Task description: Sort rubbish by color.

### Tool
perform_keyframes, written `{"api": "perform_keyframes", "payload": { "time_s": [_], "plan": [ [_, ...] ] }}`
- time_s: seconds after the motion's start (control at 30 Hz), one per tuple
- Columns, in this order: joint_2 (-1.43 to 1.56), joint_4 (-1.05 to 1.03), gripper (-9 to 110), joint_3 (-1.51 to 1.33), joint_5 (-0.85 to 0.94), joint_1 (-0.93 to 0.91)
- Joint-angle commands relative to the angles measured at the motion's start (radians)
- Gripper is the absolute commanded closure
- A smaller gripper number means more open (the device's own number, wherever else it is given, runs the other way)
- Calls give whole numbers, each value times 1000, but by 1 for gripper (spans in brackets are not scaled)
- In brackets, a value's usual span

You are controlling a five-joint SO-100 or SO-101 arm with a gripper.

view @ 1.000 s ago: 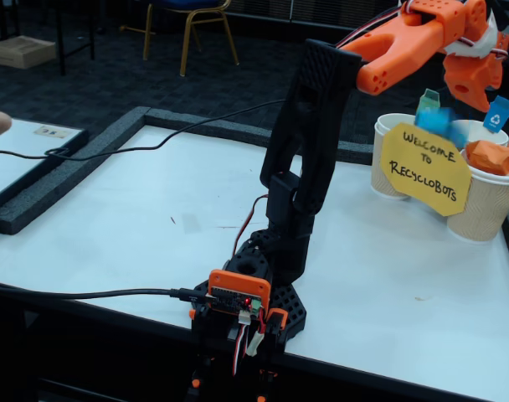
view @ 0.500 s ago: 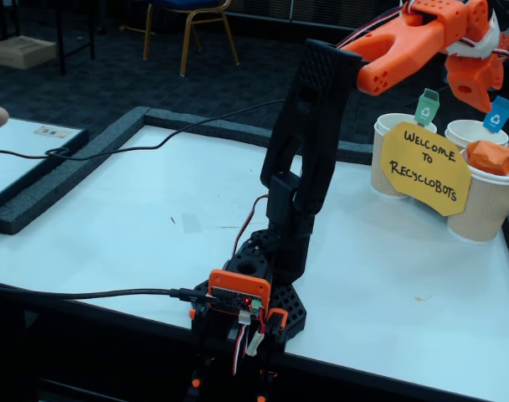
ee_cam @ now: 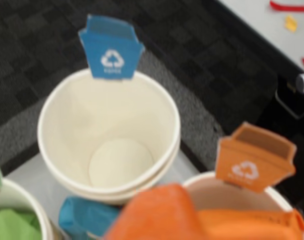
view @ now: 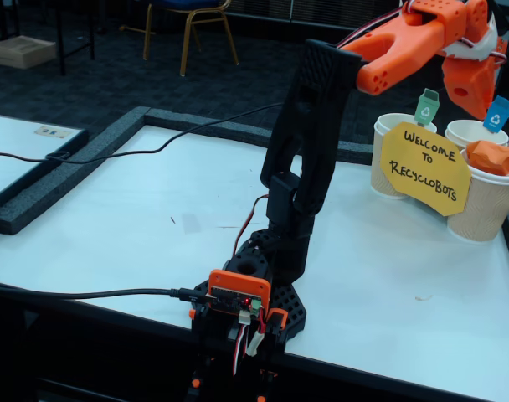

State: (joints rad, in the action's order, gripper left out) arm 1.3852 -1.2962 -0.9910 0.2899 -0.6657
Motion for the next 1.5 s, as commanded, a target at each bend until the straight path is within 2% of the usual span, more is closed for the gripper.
{"api": "perform_keyframes", "payload": {
  "time_s": [0.0,0.37,0.6,0.93,1.23,1.47],
  "plan": [
    [327,-3,101,25,9,-29],
    [885,15,101,-488,8,-26],
    [1164,18,101,-787,20,41],
    [1523,-2,101,-1134,21,245],
    [1635,0,101,-1275,21,374],
    [1766,-11,101,-1378,21,592]
  ]
}}
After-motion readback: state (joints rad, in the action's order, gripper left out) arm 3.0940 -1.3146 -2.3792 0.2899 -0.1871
